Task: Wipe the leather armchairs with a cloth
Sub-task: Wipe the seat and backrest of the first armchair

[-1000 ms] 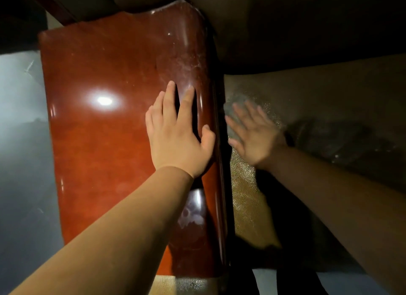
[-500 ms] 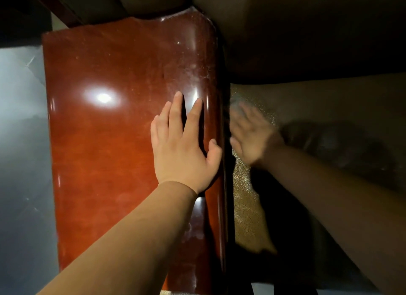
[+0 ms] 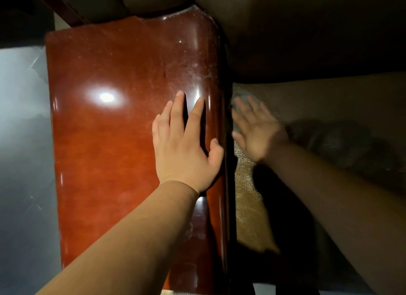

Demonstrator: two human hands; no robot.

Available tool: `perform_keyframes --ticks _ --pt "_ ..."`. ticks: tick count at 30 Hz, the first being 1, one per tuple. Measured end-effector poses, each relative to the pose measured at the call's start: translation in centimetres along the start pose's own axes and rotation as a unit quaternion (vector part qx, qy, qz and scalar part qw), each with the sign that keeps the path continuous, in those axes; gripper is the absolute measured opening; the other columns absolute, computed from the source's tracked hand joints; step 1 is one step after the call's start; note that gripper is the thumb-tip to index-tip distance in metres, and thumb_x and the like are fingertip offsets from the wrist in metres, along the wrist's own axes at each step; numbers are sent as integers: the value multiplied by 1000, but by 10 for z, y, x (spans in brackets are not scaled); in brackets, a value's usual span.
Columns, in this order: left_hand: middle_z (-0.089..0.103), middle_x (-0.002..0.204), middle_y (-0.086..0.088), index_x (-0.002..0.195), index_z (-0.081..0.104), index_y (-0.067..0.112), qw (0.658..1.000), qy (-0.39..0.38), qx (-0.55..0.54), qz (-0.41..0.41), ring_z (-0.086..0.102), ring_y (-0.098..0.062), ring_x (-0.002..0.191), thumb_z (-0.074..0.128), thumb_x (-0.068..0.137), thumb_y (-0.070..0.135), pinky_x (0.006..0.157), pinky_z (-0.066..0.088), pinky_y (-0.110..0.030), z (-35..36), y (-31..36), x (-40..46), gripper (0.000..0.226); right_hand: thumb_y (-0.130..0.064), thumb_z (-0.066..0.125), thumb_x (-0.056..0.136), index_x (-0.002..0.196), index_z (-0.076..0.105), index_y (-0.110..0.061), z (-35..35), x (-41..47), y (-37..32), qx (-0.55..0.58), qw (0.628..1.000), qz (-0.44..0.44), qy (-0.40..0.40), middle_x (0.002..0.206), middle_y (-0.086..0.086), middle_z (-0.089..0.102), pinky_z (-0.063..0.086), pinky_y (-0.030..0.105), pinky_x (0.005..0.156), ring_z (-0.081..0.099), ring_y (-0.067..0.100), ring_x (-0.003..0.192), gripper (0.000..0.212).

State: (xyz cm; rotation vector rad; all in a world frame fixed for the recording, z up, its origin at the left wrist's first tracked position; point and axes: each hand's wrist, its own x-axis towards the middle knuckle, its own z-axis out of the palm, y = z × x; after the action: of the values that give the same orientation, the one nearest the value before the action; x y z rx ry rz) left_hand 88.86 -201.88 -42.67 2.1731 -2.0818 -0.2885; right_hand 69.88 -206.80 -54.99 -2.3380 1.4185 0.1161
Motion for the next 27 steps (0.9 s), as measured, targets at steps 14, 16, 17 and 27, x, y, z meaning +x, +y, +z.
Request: perform_keyframes --ticks 14,16,17,27 --pt "31 168 -16 155 48 16 1000 17 -11 10 31 -42 151 60 84 41 119 27 -63 3 1 1 76 -62 21 101 164 23 -20 -7 3 19 -1 994 108 -13 173 9 13 1 46 129 5 34 160 76" --pt "31 169 -16 155 48 16 1000 15 -9 10 31 -42 151 60 84 41 119 27 -63 2 1 0 76 -61 28 97 161 34 -16 2 -31 6 -3 997 79 -13 171 13 21 7 50 128 14 39 158 79" --pt "31 169 -16 155 48 16 1000 15 -10 10 31 -42 151 59 84 42 119 27 -63 2 2 0 76 -62 30 94 159 37 -15 6 -47 4 -13 999 47 -20 169 14 25 10 51 128 18 40 156 80" --pt "33 168 -15 154 50 17 999 29 -17 11 32 -41 151 61 83 41 121 26 -60 3 1 0 77 -60 16 100 164 25 -16 -22 -11 63 0 971 237 16 172 13 17 5 52 128 7 37 159 77"
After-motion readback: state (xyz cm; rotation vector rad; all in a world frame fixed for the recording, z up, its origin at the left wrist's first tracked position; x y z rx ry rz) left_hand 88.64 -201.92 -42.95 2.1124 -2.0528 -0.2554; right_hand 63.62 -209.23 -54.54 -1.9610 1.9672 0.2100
